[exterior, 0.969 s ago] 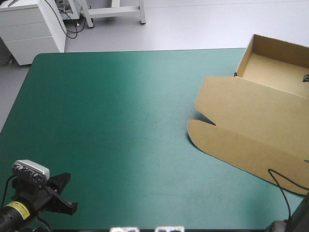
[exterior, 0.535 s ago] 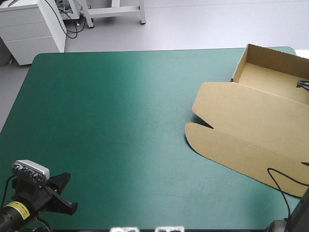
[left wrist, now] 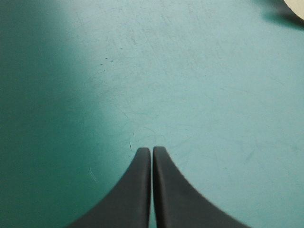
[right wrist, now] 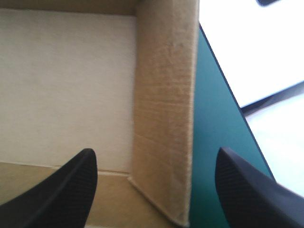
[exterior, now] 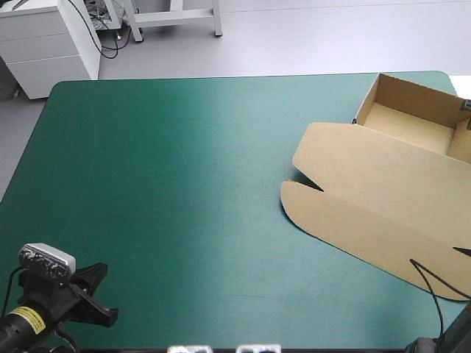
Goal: Fold the box
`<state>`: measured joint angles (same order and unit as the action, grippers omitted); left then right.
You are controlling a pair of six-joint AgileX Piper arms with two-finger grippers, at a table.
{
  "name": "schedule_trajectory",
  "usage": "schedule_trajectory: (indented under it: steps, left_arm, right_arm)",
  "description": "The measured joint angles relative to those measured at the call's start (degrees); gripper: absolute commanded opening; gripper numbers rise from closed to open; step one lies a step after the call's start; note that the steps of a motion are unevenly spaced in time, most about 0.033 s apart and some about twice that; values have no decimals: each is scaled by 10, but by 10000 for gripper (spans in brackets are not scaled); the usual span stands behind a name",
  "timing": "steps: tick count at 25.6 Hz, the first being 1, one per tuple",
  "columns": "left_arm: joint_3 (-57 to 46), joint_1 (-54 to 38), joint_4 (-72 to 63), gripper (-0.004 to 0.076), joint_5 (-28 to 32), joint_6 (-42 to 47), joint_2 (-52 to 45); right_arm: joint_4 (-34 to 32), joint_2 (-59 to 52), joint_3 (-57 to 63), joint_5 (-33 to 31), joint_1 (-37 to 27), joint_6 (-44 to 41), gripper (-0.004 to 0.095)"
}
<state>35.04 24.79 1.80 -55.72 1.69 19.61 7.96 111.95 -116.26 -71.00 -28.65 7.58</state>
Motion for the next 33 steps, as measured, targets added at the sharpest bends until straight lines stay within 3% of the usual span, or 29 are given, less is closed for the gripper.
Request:
schedule_trajectory:
  steps: [1, 2, 3, 4, 10, 13, 16, 23, 33]
  left_arm:
    - [0, 0, -1, -8, 0, 0, 0]
    - [0, 0, -1, -8, 0, 0, 0]
    - [0, 0, -1, -8, 0, 0, 0]
    - [0, 0, -1, -8, 0, 0, 0]
    - [0, 0, -18, -8, -3, 0, 0]
    - [0, 0, -31, -8, -3, 0, 0]
    - [0, 0, -31, -8, -3, 0, 0]
    - [0, 0, -31, -8, 3, 0, 0]
    - [0, 0, -29, -8, 30, -17, 0]
  right_arm:
    - [33, -32, 0, 0, -1, 10, 414]
    - [64, -65, 0, -2, -1, 25, 198]
    - [107, -108, 0, -4, 2, 44, 63]
    - [120, -131, 0, -4, 8, 56, -8]
    - [136, -299, 16, -7, 170, 89, -10]
    - [123, -378, 110, -8, 254, 100, -10]
    - [113, -440, 218, 1, 293, 113, -10]
    - [91, -616, 478, 118, 309, 128, -10]
    - [62, -788, 709, 188, 309, 128, -14]
